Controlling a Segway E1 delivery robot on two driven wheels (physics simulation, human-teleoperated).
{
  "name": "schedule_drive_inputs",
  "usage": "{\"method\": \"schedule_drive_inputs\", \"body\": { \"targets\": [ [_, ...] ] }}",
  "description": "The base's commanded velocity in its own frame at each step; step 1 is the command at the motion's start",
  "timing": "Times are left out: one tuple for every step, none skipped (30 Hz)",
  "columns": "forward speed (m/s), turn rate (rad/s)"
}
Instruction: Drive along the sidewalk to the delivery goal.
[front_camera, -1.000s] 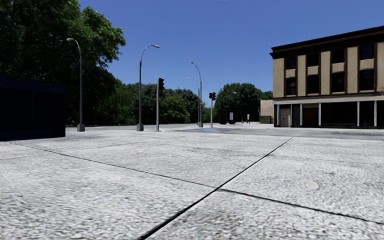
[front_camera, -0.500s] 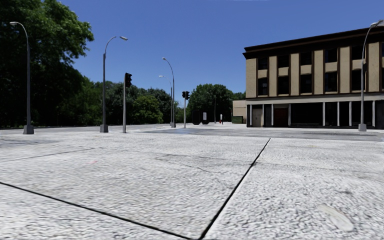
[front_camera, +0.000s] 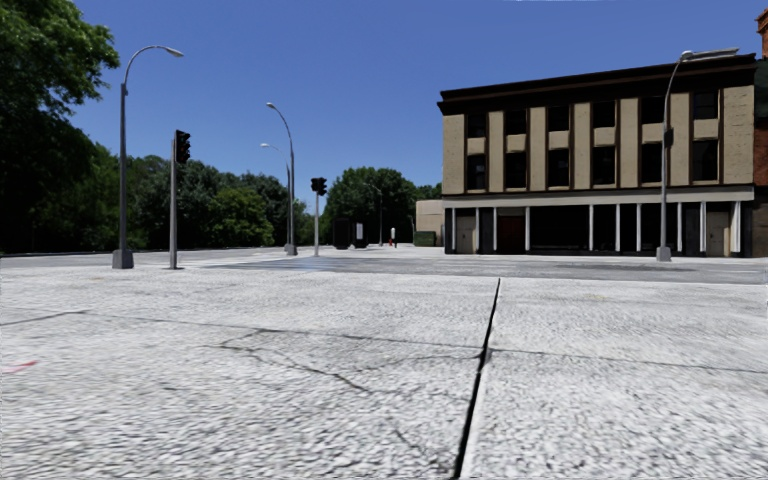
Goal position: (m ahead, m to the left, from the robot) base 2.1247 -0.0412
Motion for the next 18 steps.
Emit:
{"method": "schedule_drive_inputs", "body": {
  "targets": [
    [1.40,-0.23],
    [1.40,-0.21],
    [1.37,-0.20],
    [1.37,-0.20],
    [1.36,-0.20],
    [1.36,-0.17],
    [1.36,-0.03],
    [1.36,-0.03],
    [1.36,0.00],
    [1.36,0.00],
    [1.35,0.00],
    [1.35,0.00],
    [1.33,0.00],
    [1.28,0.00],
    [1.28,0.00],
    [1.20,0.00],
    [1.09,0.00],
    [1.01,0.00]
  ]
}}
